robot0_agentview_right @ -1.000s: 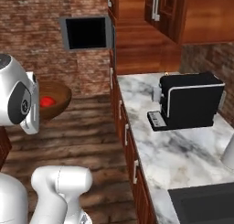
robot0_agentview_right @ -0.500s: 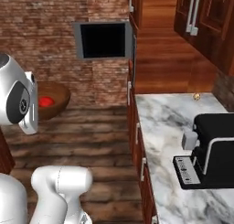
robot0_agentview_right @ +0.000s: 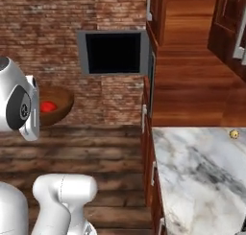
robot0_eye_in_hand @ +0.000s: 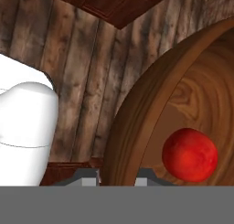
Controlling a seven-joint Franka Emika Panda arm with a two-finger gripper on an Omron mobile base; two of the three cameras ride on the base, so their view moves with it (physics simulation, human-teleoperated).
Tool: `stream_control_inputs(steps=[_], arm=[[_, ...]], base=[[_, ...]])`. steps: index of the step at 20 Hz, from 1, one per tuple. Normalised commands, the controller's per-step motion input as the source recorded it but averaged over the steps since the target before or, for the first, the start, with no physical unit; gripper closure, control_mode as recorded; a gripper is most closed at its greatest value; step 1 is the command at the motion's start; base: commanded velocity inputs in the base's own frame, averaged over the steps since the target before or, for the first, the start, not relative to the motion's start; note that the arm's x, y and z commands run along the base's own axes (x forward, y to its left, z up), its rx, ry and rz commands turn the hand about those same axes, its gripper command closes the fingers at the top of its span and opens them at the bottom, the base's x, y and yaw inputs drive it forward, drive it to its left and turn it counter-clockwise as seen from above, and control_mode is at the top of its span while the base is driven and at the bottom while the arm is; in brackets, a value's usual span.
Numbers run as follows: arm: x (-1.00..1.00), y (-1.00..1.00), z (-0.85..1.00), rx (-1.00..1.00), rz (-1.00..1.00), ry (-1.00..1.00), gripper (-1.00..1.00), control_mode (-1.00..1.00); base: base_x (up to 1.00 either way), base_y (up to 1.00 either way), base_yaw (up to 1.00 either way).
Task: Pick the tomato from the sink and place it in the bowl. Then pick the bowl and place it in the microwave. Then close the microwave door and press the start button.
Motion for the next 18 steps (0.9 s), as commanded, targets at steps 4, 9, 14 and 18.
stream_control_inputs(steps=[4, 9, 14, 18], arm=[[0.00, 0.00, 0.00, 0.00, 0.00, 0.00, 1.00, 1.00], [0.00, 0.00, 0.00, 0.00, 0.00, 0.00, 1.00, 1.00], [0.00, 0.00, 0.00, 0.00, 0.00, 0.00, 1.00, 1.00], [0.00, 0.00, 0.00, 0.00, 0.00, 0.00, 1.00, 1.00]], base=[[1.00, 0.00, 0.10], [0.91, -0.14, 0.08], [0.25, -0.30, -0.24], [0.09, -0.07, -0.53]])
